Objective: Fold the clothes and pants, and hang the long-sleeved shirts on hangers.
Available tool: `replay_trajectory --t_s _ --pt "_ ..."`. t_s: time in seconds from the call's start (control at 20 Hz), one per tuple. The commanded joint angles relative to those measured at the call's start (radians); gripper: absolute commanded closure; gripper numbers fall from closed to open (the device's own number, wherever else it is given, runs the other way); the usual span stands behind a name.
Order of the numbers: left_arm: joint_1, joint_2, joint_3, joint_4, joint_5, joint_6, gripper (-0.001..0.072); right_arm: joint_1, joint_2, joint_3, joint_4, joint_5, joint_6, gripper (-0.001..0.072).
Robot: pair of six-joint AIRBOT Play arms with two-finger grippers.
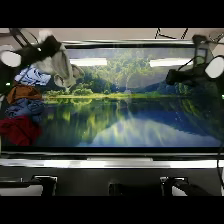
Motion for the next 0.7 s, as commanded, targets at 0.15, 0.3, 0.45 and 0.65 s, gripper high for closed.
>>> replay_trajectory --t_s 0.15,0.3,0.45,0.65 --pt "-0.292 0.364 -0.002 0.043 -0.097 0.170 0.0686 0.000 0.246 0.001 -0.050 -0.150 -0.003 0.0040" --pt "-0.405 0.371 -0.014 0.182 -0.117 0.082 0.0686 0.000 0.315 0.001 -0.058 -0.164 -0.003 0.0041" --pt "-0.426 0.371 -0.146 0.481 -0.206 -0.182 0.0686 0.000 0.336 0.001 -0.073 -0.092 -0.002 0.0041" --pt "-0.386 0.357 -0.506 0.634 -0.318 -0.388 0.0685 0.001 0.244 -0.001 -0.056 0.221 0.049 0.0041"
